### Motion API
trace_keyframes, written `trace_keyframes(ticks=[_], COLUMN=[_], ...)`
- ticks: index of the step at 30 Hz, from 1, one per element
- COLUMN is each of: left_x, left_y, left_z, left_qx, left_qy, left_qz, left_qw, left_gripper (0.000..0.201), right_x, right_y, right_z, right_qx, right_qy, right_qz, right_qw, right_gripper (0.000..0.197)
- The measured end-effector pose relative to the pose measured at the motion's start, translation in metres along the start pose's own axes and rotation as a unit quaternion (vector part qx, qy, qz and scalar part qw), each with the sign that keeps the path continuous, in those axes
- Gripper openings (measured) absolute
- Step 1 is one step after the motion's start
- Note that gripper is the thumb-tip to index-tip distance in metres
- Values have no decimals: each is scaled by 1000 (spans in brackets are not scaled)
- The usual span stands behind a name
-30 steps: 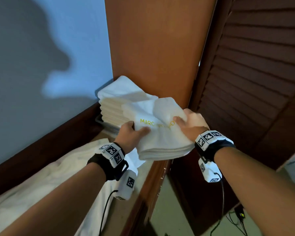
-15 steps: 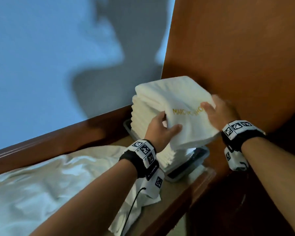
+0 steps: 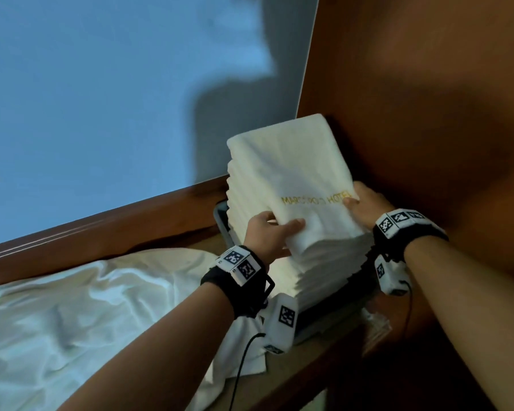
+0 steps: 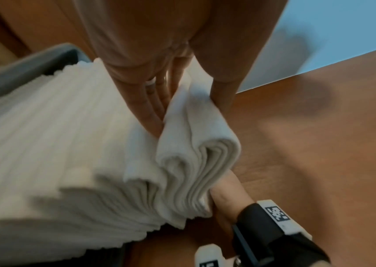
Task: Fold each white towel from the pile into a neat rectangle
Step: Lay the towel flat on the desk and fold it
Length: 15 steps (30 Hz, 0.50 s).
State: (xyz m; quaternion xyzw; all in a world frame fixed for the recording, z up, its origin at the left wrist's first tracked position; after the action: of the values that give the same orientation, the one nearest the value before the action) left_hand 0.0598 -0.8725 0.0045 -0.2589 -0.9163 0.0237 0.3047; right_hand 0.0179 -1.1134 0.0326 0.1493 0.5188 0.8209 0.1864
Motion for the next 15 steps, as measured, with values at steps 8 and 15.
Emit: trace_keyframes(ticks=[8, 15], left_x=[-1, -25], left_y=[17, 24], left_z=[-8, -125], left_qx=[-218, -569], left_qy=[-30, -340], left_qz=[-102, -214], left_qw=[970, 718], left_gripper=[81, 72], right_x=[2, 29], right_y=[11, -10], right_z=[-4, 63], right_qx=[63, 127], right_qy=[31, 75], right_qz=[-61, 3], right_qw=[996, 989], right_gripper=[44, 80])
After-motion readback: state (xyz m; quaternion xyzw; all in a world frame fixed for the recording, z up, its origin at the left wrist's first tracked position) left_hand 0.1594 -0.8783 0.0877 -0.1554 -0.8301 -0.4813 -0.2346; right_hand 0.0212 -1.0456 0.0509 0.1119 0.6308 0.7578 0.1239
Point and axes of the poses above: each hand's wrist, its own x-axis away from the middle knuckle, its own y-axis out of the back of the hand, z = x × y, the point moved 6 cm from there along -x, towards the middle knuckle, and after that the axes turned 11 degrees about y, right-handed, at the moved point
